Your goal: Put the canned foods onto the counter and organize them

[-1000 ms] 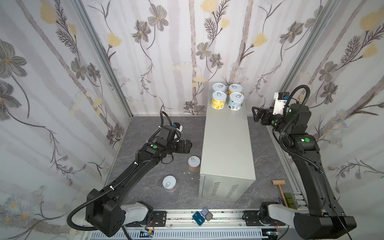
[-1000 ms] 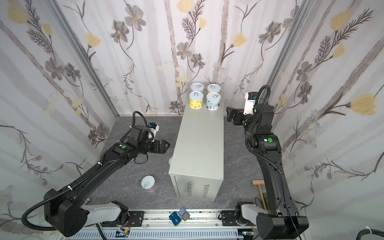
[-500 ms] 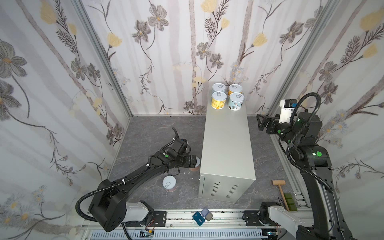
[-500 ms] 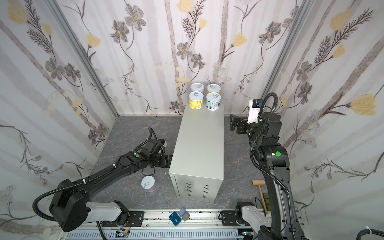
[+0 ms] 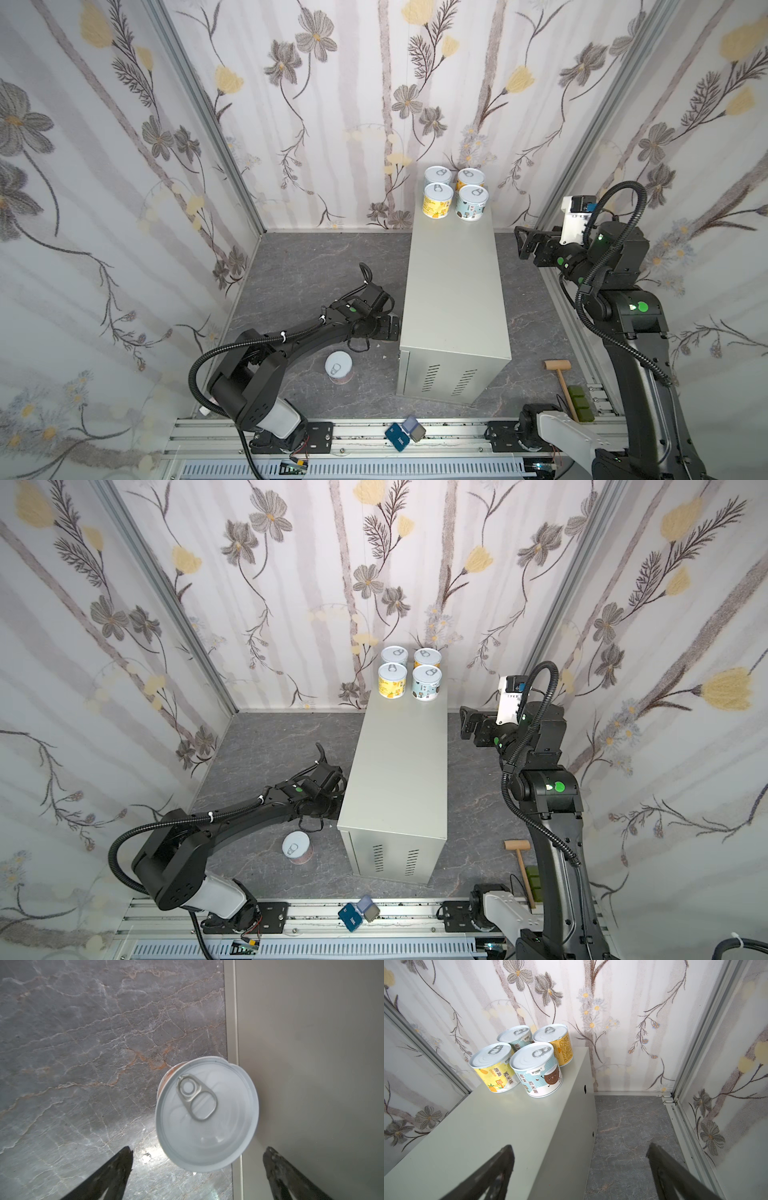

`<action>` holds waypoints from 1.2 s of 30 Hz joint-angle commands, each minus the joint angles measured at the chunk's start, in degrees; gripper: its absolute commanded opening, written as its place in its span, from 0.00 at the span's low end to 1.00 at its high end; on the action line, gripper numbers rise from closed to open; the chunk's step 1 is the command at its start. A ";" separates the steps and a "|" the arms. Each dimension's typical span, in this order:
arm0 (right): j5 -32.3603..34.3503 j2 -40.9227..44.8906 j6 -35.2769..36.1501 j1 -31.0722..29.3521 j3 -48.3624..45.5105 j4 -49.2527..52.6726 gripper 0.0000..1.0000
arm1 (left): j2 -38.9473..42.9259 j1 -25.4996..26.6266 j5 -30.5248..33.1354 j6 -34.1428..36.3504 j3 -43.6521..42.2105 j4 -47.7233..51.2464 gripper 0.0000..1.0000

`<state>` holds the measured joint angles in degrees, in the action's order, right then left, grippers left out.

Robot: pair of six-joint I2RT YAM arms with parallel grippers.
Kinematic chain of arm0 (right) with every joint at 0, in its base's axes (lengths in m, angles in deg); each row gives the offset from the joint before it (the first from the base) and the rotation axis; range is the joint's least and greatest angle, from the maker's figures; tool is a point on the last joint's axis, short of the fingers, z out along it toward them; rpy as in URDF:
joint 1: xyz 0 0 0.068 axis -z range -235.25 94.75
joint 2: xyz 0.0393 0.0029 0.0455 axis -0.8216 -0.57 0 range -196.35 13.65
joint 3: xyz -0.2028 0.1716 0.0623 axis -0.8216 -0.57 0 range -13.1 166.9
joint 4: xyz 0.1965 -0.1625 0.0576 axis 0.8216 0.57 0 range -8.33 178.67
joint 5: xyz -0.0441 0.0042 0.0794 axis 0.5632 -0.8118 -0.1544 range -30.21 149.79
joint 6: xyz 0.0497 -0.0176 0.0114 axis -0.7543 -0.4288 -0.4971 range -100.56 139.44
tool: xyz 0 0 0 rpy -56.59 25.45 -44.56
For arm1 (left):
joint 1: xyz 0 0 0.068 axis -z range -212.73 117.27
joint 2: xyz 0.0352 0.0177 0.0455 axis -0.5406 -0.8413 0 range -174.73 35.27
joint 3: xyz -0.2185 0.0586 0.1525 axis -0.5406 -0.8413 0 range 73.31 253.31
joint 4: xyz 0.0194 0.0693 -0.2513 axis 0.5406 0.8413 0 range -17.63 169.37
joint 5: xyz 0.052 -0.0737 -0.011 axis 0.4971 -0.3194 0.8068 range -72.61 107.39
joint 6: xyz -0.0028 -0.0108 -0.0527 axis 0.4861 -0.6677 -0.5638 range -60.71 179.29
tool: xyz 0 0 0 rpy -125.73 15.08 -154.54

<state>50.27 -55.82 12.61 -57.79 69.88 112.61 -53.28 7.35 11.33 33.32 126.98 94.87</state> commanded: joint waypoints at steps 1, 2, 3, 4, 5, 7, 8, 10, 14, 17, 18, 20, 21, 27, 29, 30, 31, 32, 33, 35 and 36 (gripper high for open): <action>-0.13 -0.37 0.22 -0.02 0.51 -1.58 1.00 | -1.70 0.18 1.41 0.58 1.17 -1.46 1.00; 0.02 -0.38 0.30 -0.04 0.52 -1.58 1.00 | -2.18 0.26 1.61 0.61 1.39 -1.70 1.00; 0.12 -0.42 0.40 -0.05 0.60 -1.54 1.00 | -2.47 0.27 1.84 0.63 1.52 -2.16 1.00; 0.14 -0.48 0.50 -0.01 0.60 -1.58 1.00 | -2.76 0.27 2.13 0.56 1.61 -2.64 1.00; 0.20 -0.57 0.59 -0.08 0.63 -1.59 1.00 | -3.03 0.28 2.91 0.41 1.78 -2.73 1.00; 0.11 -0.54 0.68 -0.01 0.60 -1.55 1.00 | -3.81 0.27 4.17 0.51 2.33 -2.98 1.00; 0.21 -0.51 0.73 -0.04 0.60 -1.63 1.00 | -4.28 0.27 5.06 0.51 2.77 -2.73 1.00; 0.13 -0.45 0.71 -0.01 0.52 -1.63 1.00 | -4.91 0.27 6.20 0.49 3.33 -2.65 1.00; 0.14 -0.07 1.02 -0.05 0.17 -1.60 1.00 | -5.56 0.28 7.94 0.41 3.85 -2.85 1.00; 0.05 0.10 1.18 -0.01 0.18 -1.41 1.00 | -5.93 0.18 9.75 -0.01 4.16 -1.93 0.99; -0.06 0.05 1.19 -0.03 0.16 -1.46 1.00 | -6.12 0.18 10.25 -0.17 4.25 -1.53 1.00; -0.31 0.14 1.28 -0.09 0.17 -1.40 1.00 | -5.91 0.18 10.86 -0.39 4.00 -1.66 0.99; -0.38 0.19 1.26 -0.05 0.20 -1.41 1.00 | -5.76 0.18 11.20 -0.63 3.88 -1.47 0.99; -0.89 0.56 1.29 -0.03 -0.31 -1.67 1.00 | -4.40 -0.17 12.41 -0.90 4.00 0.09 0.99; -1.00 0.77 1.29 -0.09 -0.73 -1.93 1.00 | -3.35 -0.26 9.05 0.40 3.22 -1.76 0.99; -1.08 0.83 1.29 -0.05 -0.88 -2.04 1.00 | -2.92 -0.26 6.89 0.95 3.02 -2.59 0.99; -1.07 0.91 1.29 0.00 -1.10 -2.11 1.00 | -2.63 -0.26 5.15 1.50 3.15 -2.99 0.99; -1.12 0.92 1.29 -0.05 -1.23 -2.22 1.00 | -2.59 -0.16 4.00 1.91 3.42 -2.87 0.99; -1.22 1.00 1.24 -0.05 -1.37 -2.35 1.00 | -2.59 0.02 3.63 2.24 3.84 -2.32 0.99; -1.55 1.09 1.12 -0.03 -1.80 -2.62 1.00 | -2.81 0.10 3.93 2.68 4.27 -1.43 0.99; -1.64 1.18 1.12 -0.06 -1.96 -2.77 1.00 | -3.04 0.09 4.17 2.85 4.42 -1.08 0.99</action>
<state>49.64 -54.90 13.09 -57.79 68.35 112.22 -56.27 7.46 16.55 35.09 130.69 93.69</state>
